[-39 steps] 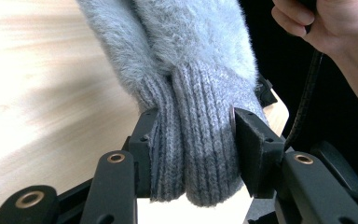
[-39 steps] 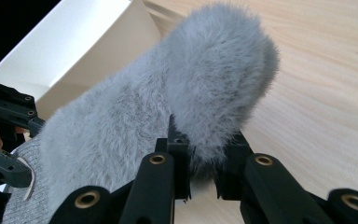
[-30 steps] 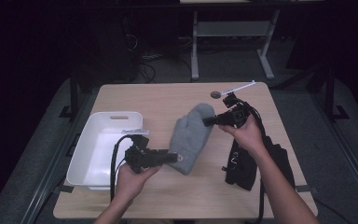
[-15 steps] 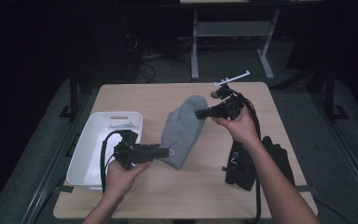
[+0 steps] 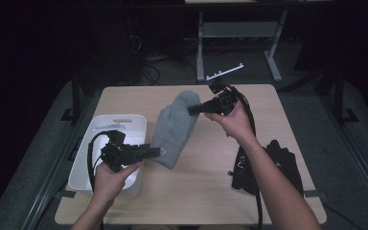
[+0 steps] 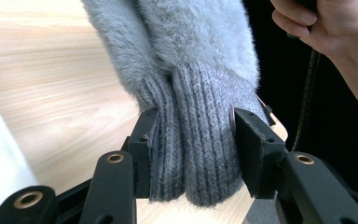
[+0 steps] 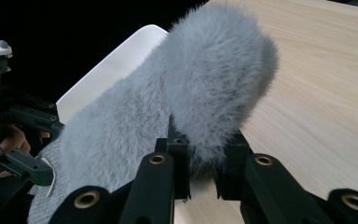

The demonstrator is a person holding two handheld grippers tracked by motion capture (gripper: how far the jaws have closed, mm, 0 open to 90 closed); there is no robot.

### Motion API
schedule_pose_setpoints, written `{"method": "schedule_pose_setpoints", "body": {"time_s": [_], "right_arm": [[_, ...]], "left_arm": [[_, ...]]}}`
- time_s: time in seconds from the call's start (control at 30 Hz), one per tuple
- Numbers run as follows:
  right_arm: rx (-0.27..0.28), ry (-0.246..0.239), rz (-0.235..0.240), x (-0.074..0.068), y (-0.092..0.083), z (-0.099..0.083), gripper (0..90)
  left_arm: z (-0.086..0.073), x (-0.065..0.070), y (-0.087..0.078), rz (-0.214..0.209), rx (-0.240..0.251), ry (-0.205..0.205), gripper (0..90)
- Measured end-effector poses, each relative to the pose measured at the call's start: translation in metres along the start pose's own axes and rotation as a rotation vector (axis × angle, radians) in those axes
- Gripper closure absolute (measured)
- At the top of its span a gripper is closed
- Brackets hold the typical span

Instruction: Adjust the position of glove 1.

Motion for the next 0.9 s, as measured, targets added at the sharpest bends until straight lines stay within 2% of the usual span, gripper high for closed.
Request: {"method": "schedule_pose_setpoints", "body": {"time_s": [0.27,0.9], "right_arm": [[-0.004,-0.017,0.02,-0.014,0.01,0.012,78.4],[-0.011,-0.039,0.066,-0.039,0.032,0.027,78.3]], "left_arm": [[0.003,-0.007,-0.016,0.02,0.017,0.005,54.0],[0.0,-0.021,-0.045,0.064,0.036,-0.004,53.8]]}}
Point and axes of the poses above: each handheld gripper's, and its own axes: y roughly forward along the jaws, z roughly out of its top, x roughly to its right, the point moved 10 cm from there along y, roughly forward along the jaws, and after that the axes turned 10 degrees about y, right-handed, at the moved point
